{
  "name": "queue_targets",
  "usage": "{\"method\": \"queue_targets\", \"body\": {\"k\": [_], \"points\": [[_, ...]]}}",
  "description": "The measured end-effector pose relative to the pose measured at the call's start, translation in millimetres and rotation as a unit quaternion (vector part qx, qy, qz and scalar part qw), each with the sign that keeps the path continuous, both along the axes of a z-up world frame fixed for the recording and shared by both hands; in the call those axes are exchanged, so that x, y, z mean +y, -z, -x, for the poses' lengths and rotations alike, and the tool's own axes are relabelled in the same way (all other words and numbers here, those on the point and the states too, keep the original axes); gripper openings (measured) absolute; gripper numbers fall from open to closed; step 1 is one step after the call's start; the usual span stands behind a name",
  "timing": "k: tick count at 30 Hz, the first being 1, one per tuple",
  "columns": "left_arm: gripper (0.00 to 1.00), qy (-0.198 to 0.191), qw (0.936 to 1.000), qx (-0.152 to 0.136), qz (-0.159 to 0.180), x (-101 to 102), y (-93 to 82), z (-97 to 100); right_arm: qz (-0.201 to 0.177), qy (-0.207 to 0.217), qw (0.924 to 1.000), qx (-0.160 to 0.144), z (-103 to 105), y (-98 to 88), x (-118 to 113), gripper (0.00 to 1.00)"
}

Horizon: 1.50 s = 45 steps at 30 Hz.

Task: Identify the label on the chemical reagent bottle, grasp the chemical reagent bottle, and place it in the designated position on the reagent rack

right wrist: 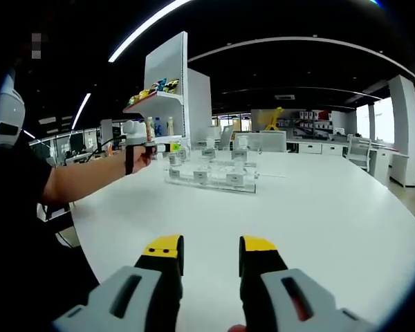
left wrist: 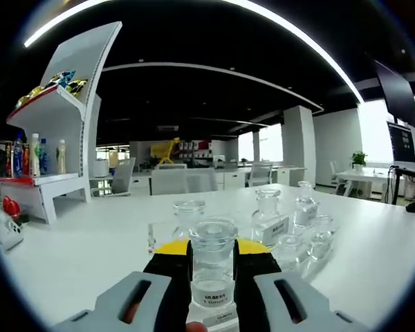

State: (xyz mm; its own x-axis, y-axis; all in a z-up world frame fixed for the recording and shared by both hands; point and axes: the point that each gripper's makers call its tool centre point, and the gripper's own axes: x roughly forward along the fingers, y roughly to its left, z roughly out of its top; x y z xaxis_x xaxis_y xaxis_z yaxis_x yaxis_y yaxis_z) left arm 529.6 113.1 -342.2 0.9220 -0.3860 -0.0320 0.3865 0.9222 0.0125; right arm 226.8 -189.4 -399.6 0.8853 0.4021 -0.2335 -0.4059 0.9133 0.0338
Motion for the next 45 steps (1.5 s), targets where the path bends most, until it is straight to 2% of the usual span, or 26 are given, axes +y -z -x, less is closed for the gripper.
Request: {"method": "queue_targets", "body": {"k": [3, 5, 10, 20, 32, 45], "points": [[0.23, 0.0, 1.0, 0.002, 0.002, -0.1, -0.7, -0.7, 0.0, -0.001, 1.0, 0.0, 0.6, 0.0, 0.6, 0.31], [0.23, 0.003, 1.0, -0.009, 0.0, -2.6, -1.5, 1.8, 0.0, 0.0, 1.0, 0.001, 1.0, 0.8, 0.3, 0.31], [0.22, -0.001, 0.9999, -0.013, 0.009, -2.6, 5.4, 2.5, -0.001, 0.0, 1.0, 0.002, 2.4, 2.6, -0.1, 0.31], [0.23, -0.009, 0.9998, 0.019, -0.004, 2.6, 24.6, -2.8, -0.004, 0.0, 1.0, 0.004, 1.8, 4.5, -0.8, 0.31], [0.23, -0.007, 0.9991, 0.042, -0.003, 2.4, 35.3, -5.7, -0.005, -0.001, 1.0, 0.006, 2.7, 5.9, 1.0, 0.3], [0.23, 0.004, 0.9976, 0.067, -0.019, -0.3, 45.4, -12.9, -0.004, -0.003, 1.0, 0.005, 3.2, 5.0, 2.8, 0.3]]}}
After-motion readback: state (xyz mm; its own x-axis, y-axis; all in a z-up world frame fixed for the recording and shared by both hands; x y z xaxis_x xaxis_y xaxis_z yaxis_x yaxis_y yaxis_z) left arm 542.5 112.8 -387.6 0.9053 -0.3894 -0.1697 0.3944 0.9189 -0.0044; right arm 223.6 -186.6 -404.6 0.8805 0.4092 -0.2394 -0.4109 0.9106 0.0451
